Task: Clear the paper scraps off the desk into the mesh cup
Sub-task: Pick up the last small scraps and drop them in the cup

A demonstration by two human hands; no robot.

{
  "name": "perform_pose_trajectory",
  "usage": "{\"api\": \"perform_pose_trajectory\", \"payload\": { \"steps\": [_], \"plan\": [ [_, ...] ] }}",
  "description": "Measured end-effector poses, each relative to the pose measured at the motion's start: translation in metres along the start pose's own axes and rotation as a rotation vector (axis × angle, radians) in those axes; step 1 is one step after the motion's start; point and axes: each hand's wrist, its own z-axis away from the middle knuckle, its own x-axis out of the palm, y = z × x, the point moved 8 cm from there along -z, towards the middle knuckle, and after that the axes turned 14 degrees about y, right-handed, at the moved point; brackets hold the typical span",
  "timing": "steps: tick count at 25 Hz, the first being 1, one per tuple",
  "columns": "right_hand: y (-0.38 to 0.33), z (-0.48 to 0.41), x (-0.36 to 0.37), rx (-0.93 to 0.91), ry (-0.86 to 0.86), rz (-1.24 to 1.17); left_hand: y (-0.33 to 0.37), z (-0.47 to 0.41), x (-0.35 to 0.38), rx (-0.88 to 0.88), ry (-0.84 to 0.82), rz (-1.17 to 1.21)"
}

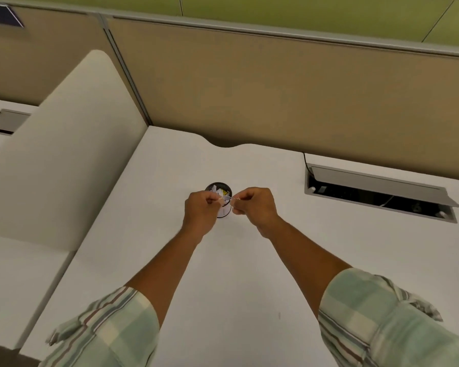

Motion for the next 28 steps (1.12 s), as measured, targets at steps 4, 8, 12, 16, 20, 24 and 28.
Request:
{"api": "perform_pose_trajectory", "payload": {
  "steps": [4,8,12,16,20,24,28],
  "plan": [
    [-0.022,-0.031,0.04,-0.13,0.034,0.219,-0.003,-0.039,-0.001,0.007,0.051,-0.037],
    [-0.023,-0.049,0.069,-0.267,-0.024,0.493,-0.009,-0.059,0.007,0.05,0.014,-0.14],
    [-0.023,-0.058,0.077,-0.398,-0.067,0.737,-0.017,-0.066,0.007,0.077,0.0,-0.221],
    [-0.024,-0.059,0.07,-0.394,0.014,0.705,-0.011,-0.065,0.003,0.088,0.042,-0.233],
    [-0.028,-0.053,0.067,-0.42,-0.013,0.678,-0.004,-0.061,0.001,0.087,0.067,-0.236],
    [-0.034,-0.045,0.073,-0.474,-0.105,0.702,0.001,-0.057,-0.002,0.118,0.07,-0.242],
    [-0.04,-0.043,0.065,-0.477,-0.071,0.669,0.001,-0.052,-0.006,0.146,0.091,-0.256]
  ]
}}
